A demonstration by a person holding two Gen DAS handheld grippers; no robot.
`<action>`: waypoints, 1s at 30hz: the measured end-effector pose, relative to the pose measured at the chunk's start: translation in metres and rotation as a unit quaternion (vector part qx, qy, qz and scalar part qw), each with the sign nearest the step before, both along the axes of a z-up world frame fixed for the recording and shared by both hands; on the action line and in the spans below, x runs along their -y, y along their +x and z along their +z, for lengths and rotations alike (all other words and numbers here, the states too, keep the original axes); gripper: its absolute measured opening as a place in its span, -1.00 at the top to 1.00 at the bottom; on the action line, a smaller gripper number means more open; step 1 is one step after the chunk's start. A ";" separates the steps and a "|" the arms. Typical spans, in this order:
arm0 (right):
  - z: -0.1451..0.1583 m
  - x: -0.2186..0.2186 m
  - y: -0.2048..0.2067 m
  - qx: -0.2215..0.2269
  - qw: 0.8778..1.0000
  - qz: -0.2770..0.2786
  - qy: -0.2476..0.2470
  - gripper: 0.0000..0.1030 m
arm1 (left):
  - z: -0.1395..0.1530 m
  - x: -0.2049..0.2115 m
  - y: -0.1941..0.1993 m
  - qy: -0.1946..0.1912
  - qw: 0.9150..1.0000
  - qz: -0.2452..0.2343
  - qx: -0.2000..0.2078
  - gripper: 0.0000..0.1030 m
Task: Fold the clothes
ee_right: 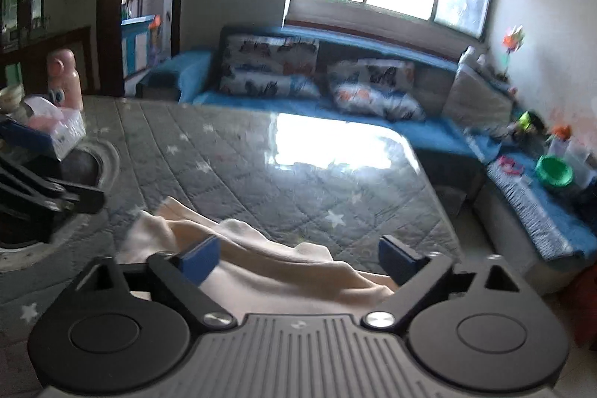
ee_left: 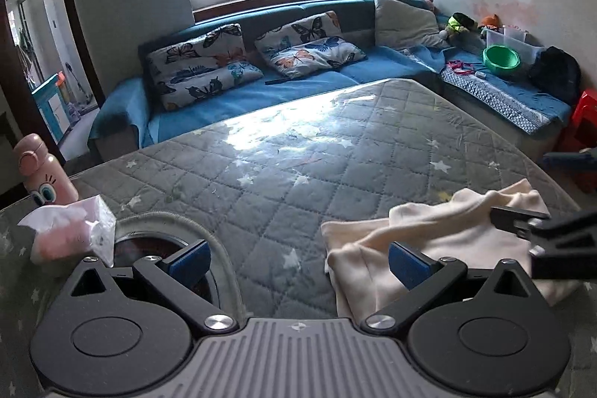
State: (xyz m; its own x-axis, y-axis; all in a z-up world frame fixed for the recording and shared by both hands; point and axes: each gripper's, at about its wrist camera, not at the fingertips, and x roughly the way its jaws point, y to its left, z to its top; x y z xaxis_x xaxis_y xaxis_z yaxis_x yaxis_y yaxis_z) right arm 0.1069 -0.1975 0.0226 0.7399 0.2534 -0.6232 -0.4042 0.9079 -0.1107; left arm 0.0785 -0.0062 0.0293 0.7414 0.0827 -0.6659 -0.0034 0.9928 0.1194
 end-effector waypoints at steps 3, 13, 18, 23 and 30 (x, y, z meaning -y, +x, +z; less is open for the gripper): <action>-0.020 0.001 0.030 -0.042 0.999 0.001 0.002 -0.54 | -0.009 0.000 0.011 0.001 1.000 -0.001 -0.011 -1.00; -0.056 -0.009 0.062 -0.087 0.996 0.018 0.003 0.43 | -0.033 -0.003 0.022 0.004 0.999 -0.001 -0.049 -1.00; -0.032 -0.013 0.053 -0.053 0.998 0.036 -0.005 0.88 | -0.032 -0.005 0.021 -0.002 0.999 0.001 -0.047 -1.00; 0.034 -0.017 0.030 0.054 0.997 0.042 0.044 0.88 | -0.027 -0.011 0.019 -0.001 0.999 0.009 -0.043 -1.00; 0.138 -0.021 -0.041 0.216 0.966 0.100 0.097 0.88 | -0.009 -0.033 0.008 -0.012 0.999 0.033 -0.023 -1.00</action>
